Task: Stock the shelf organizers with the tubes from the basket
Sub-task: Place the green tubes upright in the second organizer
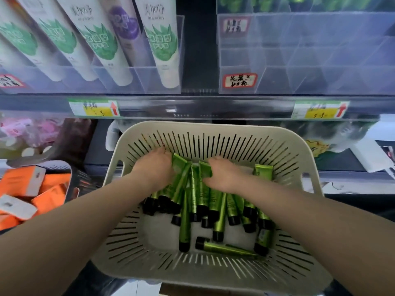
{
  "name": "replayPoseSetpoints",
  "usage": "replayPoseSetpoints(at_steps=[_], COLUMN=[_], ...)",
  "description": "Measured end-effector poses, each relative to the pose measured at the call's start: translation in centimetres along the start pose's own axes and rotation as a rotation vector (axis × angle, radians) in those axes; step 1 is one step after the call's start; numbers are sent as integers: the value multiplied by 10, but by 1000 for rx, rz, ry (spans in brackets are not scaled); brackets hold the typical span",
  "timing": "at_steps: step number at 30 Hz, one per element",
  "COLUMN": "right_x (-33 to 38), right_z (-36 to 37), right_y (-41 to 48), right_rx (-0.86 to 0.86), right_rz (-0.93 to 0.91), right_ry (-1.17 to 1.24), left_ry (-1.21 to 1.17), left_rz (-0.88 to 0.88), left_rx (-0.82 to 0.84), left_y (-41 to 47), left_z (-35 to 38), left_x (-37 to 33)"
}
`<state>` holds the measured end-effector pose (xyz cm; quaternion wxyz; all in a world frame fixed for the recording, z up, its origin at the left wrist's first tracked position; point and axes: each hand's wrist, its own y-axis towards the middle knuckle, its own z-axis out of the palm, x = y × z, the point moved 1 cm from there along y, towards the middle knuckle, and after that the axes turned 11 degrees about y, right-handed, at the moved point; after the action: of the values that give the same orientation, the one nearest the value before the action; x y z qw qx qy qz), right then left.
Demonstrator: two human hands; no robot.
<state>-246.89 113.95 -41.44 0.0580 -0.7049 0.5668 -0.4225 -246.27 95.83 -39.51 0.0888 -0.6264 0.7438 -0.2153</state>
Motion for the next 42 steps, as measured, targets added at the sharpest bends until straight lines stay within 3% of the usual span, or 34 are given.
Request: replayPoseSetpoints(at_steps=[15,23,31,42], right_x=[-14,-13,-16,-15], right_z=[19,18,20,15], right_y=[45,49,48,44], right_rx=[76,120,173,57], right_rz=[86,100,106,-10], right_ry=[8,-21,-40,52], left_ry=[-166,-235,-356,-601], left_rz=[-175,-227,-300,-345], left_rx=[-168,-161,-17,115], left_y=[20,24,22,34], left_z=[20,22,33,31], left_x=[5,2,5,10])
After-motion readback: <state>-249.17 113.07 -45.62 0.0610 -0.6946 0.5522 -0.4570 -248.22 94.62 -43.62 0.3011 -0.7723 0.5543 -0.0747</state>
